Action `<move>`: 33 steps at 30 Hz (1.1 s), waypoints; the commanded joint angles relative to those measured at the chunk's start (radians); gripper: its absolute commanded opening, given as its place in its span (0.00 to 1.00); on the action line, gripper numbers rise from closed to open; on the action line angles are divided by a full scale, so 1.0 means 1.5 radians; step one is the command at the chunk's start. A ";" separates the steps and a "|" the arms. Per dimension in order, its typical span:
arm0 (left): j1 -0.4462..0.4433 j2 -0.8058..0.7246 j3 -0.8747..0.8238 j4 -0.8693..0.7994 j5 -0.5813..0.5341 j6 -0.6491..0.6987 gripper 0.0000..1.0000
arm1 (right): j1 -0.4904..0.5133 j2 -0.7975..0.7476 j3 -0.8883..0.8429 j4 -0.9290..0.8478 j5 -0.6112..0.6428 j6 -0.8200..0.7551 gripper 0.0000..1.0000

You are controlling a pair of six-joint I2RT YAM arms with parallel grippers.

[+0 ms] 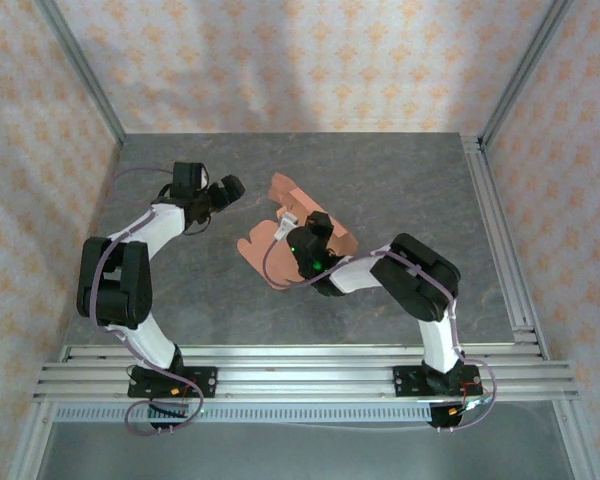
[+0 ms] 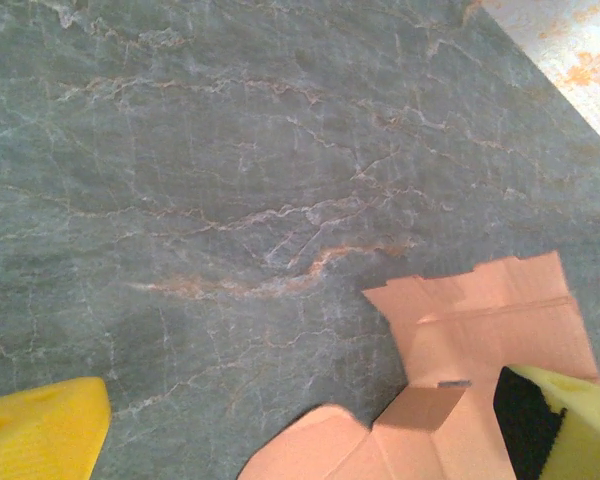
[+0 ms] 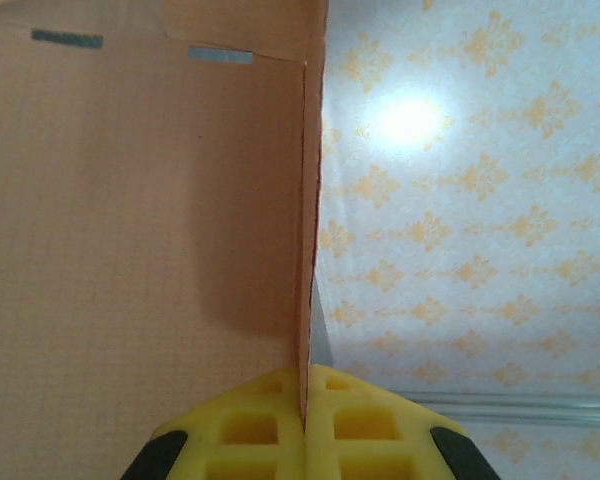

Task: Fold the paper box

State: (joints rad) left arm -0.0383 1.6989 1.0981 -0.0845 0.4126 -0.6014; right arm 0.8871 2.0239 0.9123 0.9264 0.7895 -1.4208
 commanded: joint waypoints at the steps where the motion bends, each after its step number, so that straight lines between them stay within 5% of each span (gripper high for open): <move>1: 0.004 0.036 0.048 0.015 0.009 0.024 1.00 | 0.008 0.014 -0.015 0.120 -0.006 -0.075 0.00; 9: 0.004 0.197 0.237 -0.083 0.073 0.168 0.89 | 0.009 0.009 -0.034 0.140 -0.024 -0.075 0.00; 15: 0.004 0.331 0.419 -0.189 0.137 0.270 0.70 | 0.012 -0.008 -0.049 0.124 -0.040 -0.048 0.00; 17: 0.003 0.377 0.490 -0.242 0.177 0.301 0.61 | 0.014 -0.011 -0.050 0.118 -0.041 -0.041 0.00; 21: -0.005 0.446 0.600 -0.349 0.275 0.365 0.59 | 0.014 -0.012 -0.047 0.103 -0.041 -0.028 0.00; 27: -0.036 0.460 0.617 -0.403 0.325 0.437 0.59 | 0.014 -0.019 -0.043 0.071 -0.046 -0.006 0.00; 33: -0.050 0.394 0.511 -0.304 0.336 0.424 0.59 | 0.014 -0.020 -0.042 0.068 -0.044 -0.008 0.00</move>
State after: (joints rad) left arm -0.1101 2.3692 1.9301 -0.5697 0.8646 0.0067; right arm 0.8982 2.0277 0.8513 1.0542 0.7441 -1.4590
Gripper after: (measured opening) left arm 0.595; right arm 0.049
